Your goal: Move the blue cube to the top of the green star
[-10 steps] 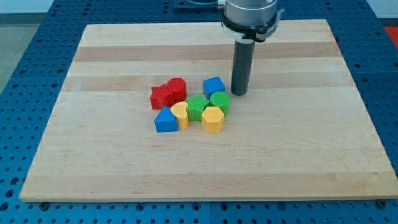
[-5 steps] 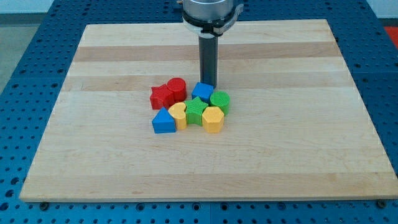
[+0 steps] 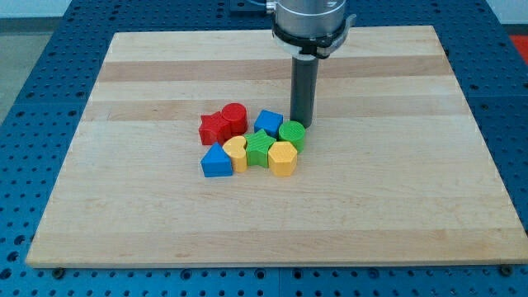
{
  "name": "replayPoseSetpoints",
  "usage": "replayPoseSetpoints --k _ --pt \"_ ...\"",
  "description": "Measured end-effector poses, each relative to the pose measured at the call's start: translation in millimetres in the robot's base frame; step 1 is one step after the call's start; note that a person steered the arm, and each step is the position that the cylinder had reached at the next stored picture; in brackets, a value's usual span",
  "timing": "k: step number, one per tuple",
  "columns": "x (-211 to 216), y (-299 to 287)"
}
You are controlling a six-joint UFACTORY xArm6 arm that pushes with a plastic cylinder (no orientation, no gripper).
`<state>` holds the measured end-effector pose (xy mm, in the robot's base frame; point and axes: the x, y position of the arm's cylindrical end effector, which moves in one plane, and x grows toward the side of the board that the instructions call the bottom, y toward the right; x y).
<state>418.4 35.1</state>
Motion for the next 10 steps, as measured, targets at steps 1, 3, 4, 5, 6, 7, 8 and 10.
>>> replayPoseSetpoints --k 1,3,4,5,6,7,8,10 --pt "-2.9 -5.6" --pt "-20.7 -23.6" --pt "-21.3 -37.7" --pt "-18.2 -56.9" --pt "-18.1 -57.0" --pt "-18.2 -57.0" --pt "-27.8 -48.1" --pt "-80.3 -5.7"
